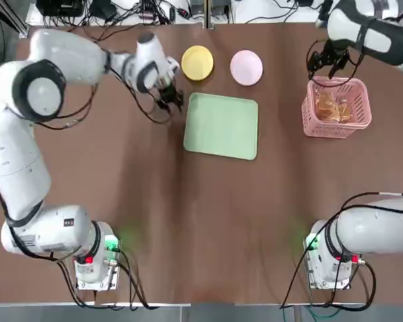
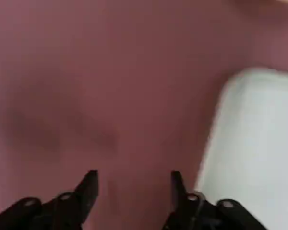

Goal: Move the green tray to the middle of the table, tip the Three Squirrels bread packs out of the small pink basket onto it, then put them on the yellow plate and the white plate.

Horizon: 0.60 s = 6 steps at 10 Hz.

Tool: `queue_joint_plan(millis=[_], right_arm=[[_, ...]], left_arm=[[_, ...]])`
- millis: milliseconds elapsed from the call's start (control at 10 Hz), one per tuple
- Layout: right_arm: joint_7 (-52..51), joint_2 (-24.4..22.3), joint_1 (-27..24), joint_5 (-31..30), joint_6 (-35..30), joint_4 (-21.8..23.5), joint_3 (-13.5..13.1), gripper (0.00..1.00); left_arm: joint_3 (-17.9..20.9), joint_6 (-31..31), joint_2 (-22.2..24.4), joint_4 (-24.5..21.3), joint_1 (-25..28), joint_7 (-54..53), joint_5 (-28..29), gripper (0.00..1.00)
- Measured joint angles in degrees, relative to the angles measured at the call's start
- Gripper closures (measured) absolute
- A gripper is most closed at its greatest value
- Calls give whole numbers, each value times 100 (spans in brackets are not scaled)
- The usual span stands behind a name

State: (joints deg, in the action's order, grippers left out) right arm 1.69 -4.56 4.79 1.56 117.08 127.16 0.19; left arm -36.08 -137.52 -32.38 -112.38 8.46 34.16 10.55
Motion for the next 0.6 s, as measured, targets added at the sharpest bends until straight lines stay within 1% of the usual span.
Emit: queue_joint_plan(millis=[100, 200, 300, 400, 500, 600], right_arm=[[-1, -4, 4, 0, 229, 233, 1, 4], [-2, -7, 26, 0, 438, 414, 4, 4], [-2, -10, 67, 0, 606, 531, 7, 4], [-1, -13, 94, 0, 708, 589, 7, 4], [-1, -13, 99, 0, 837, 623, 7, 4], [-1, -12, 99, 0, 1031, 691, 3, 4]], left_arm=[[-33, 482, 442, 96, 568, -388, 0, 11], [-85, 981, 840, 218, 1080, -736, 0, 0], [-123, 1483, 1143, 421, 1443, -1009, 0, 0], [-127, 1969, 1351, 714, 1672, -1263, 0, 0], [-131, 2469, 1479, 1083, 1870, -1594, -1, 0], [-131, 3003, 1546, 1569, 2094, -1970, -1, 0]])
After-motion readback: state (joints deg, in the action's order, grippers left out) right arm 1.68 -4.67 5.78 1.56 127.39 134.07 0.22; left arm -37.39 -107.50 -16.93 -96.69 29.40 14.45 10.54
